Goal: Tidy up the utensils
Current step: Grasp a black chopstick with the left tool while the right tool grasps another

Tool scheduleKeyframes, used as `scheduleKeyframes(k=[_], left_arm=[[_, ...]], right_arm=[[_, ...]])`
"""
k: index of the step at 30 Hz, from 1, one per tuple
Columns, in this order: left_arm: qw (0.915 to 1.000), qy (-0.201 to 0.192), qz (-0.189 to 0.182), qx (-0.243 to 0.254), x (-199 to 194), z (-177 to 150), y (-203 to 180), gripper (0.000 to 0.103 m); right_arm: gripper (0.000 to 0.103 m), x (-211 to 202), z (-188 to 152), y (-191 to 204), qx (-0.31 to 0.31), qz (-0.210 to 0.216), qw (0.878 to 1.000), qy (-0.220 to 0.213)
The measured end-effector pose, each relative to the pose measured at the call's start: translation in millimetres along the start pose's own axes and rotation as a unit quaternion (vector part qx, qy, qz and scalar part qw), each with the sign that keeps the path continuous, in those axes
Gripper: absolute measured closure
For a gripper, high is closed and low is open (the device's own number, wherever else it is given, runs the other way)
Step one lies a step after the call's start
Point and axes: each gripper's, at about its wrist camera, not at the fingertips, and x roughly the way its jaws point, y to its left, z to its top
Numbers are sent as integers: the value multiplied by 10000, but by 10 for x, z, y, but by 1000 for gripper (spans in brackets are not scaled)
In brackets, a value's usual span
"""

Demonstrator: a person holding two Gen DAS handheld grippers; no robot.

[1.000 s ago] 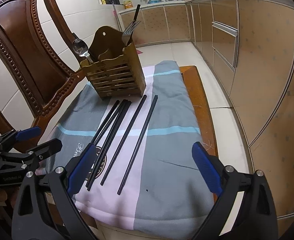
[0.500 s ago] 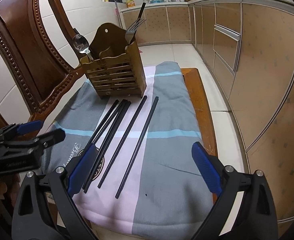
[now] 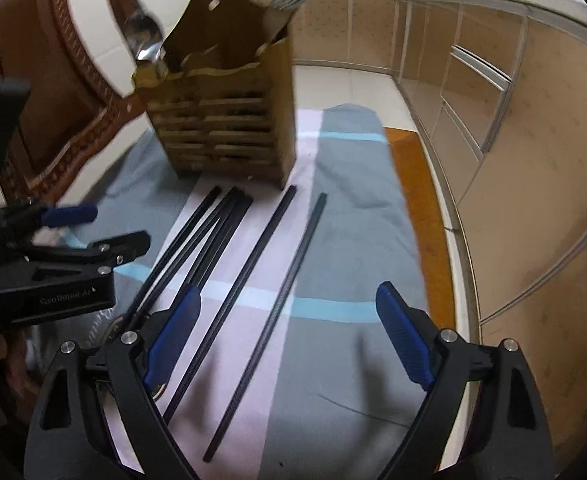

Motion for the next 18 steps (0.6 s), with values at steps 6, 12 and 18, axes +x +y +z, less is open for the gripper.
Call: scheduleKeyframes(k=[6, 12, 18], left_arm=[[9999, -7, -31, -167, 169, 117, 84, 29], [9991, 190, -228, -302, 445, 265, 115, 40], [9984, 506, -258, -37, 682, 283, -6, 41]], right_arm=[[17, 245, 158, -44, 12, -368, 9993, 74], [38, 493, 351, -301, 384, -395, 9981, 287], [49, 732, 338, -175, 48, -373, 9970, 680]])
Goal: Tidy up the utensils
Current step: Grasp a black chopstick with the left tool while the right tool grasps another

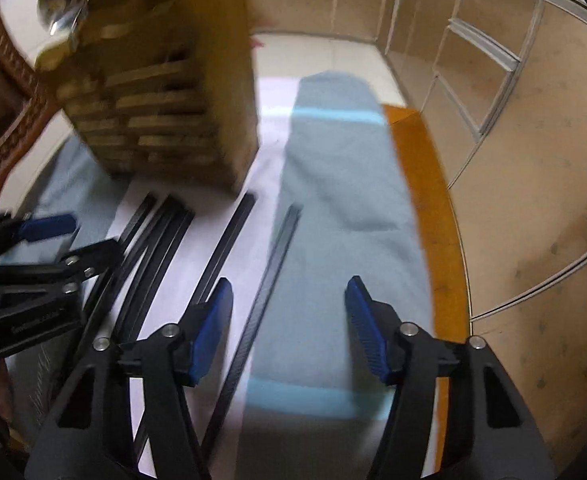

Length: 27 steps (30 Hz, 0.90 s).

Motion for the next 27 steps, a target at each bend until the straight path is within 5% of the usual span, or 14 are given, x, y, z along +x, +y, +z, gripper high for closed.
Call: scheduleKeyframes(k=[5, 7, 13, 23, 27], left_arm=[[9987, 136, 127, -469, -14, -33, 149, 44], [9979, 157, 205, -598, -50, -93, 245, 53], [9942, 285, 375, -971, -187, -390, 552, 58], [9995, 90, 100, -292, -245, -605, 172, 58], [9980, 95, 133, -611, -244, -469, 292, 42]], right_arm=[[79, -9, -50, 129, -465, 49, 9989, -16], [87, -20, -67, 111, -545, 178, 9984, 9], [88, -99, -179, -23, -828, 625, 9944, 187], [89, -216, -394, -73, -921, 662, 9926, 439], [87, -235, -339, -247, -374, 911, 9938, 509]])
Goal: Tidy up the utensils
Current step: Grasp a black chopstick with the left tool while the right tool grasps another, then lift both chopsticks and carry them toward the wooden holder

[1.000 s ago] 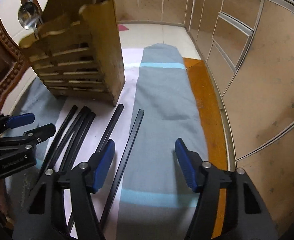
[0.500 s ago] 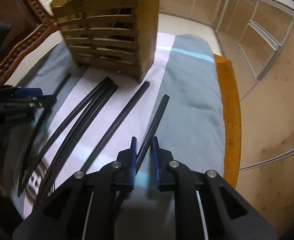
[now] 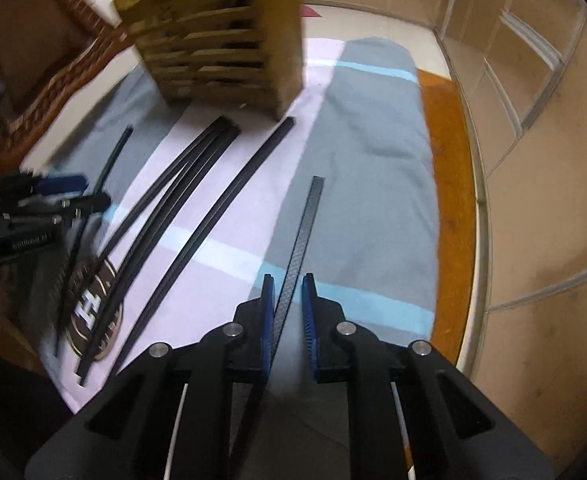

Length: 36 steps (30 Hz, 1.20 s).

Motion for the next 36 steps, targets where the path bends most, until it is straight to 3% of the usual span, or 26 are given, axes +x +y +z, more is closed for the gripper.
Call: scheduleKeyframes(k=[2, 5, 11, 15, 17, 18, 19, 23, 30, 36], left_arm=[[9996, 40, -196, -218, 44, 112, 120, 41], [9998, 72, -6, -202, 144, 182, 91, 40], [9961, -13, 110, -880, 371, 409, 264, 41], [9941, -79, 327, -1035, 490, 569, 338, 44], [9936, -165, 467, -1020, 464, 627, 383, 59], [9933, -194, 428, -1057, 467, 654, 385, 91], [9933, -169, 332, -1098, 475, 681, 409, 95], [9937, -242, 103, -1087, 408, 792, 482, 96], [9917, -932, -280, -844, -398, 698, 398, 96], [9848, -1611, -473, -456, -1228, 390, 158, 96]], right_arm=[[86, -11, 56, -80, 123, 52, 9999, -96], [83, 22, 126, -113, 237, 65, 9996, -153], [82, 193, 309, -98, 402, -85, 9989, -239], [82, 269, 445, -61, 479, -205, 9982, -305], [83, 298, 487, -39, 459, -231, 9980, -357], [84, 309, 509, -37, 466, -244, 9980, -360], [95, 314, 521, -49, 507, -249, 9978, -346], [95, 205, 515, -76, 559, -81, 9973, -468], [96, -363, 456, -111, 636, 222, 9915, -1111], [96, -955, 149, -96, 684, 404, 9814, -1750]])
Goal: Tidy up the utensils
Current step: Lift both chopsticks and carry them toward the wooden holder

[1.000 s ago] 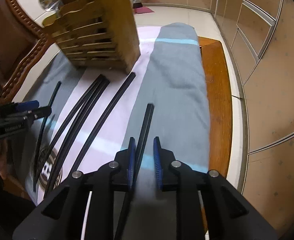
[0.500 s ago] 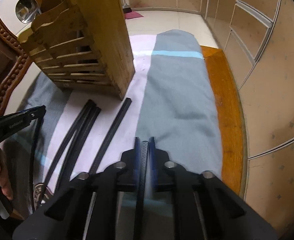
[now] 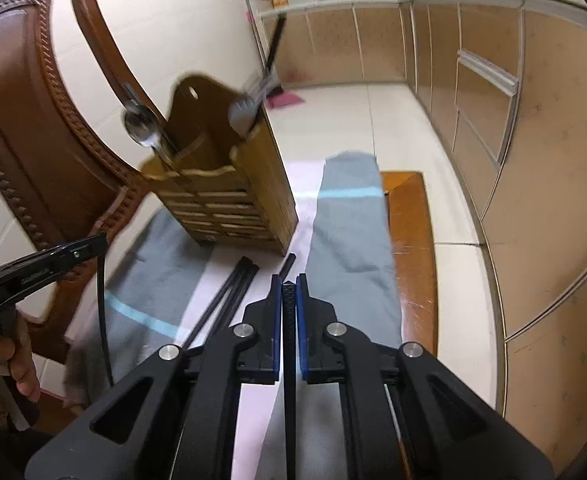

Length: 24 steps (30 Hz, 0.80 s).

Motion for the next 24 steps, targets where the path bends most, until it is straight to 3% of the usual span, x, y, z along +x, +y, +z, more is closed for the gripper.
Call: scheduleKeyframes(k=[2, 7, 18, 24], left_arm=[[9997, -192, -90, 132, -325, -121, -119, 96], [9980, -465, -150, 407, -686, -189, -365, 96], [9950, -908, -263, 309, -1135, -244, -304, 96], [9922, -1171, -315, 295, -1326, -156, -239, 96]], right_arm=[[96, -194, -35, 34, 3, 19, 9998, -176], [96, -639, -105, 205, -174, 113, 9987, -465], [96, -1208, -248, 597, -266, 291, 9933, -1084], [96, -1349, -38, 782, -215, 351, 9910, -1276]])
